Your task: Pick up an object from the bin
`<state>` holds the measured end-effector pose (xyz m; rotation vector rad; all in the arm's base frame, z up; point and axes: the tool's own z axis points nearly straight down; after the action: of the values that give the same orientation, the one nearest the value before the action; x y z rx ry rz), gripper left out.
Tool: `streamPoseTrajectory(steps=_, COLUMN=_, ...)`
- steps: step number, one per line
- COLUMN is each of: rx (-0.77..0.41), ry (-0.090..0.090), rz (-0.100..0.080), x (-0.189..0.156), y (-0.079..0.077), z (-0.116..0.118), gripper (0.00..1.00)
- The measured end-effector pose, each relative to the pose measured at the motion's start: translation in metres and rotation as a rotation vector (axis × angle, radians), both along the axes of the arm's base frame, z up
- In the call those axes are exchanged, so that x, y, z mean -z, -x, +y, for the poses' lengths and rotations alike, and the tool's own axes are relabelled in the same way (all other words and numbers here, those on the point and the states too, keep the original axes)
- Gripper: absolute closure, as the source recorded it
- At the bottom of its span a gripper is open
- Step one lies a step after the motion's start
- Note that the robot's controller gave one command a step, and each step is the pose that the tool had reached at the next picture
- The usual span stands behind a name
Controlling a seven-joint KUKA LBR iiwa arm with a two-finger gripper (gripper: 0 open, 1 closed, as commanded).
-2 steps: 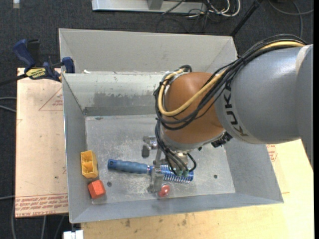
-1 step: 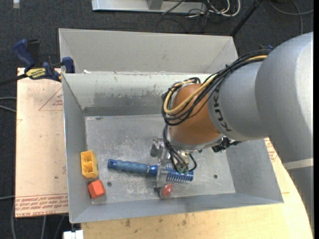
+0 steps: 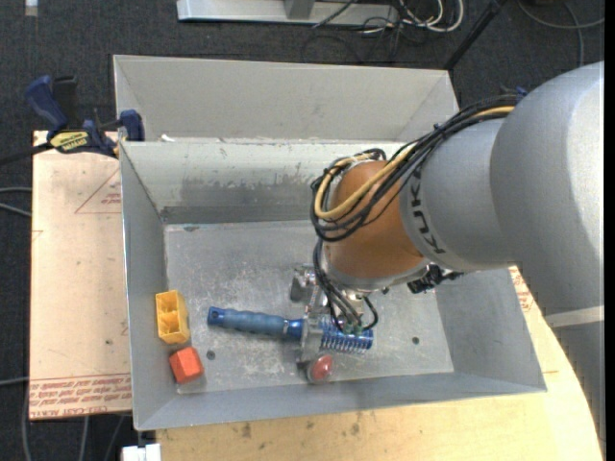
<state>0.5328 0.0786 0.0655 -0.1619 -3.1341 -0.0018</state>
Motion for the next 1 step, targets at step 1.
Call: streamPoseTrajectory(steps=1, rx=0.001, ry=-0.002, rz=0.0, x=-0.0001, y=-0.0003, z=0.0007, gripper=0.0)
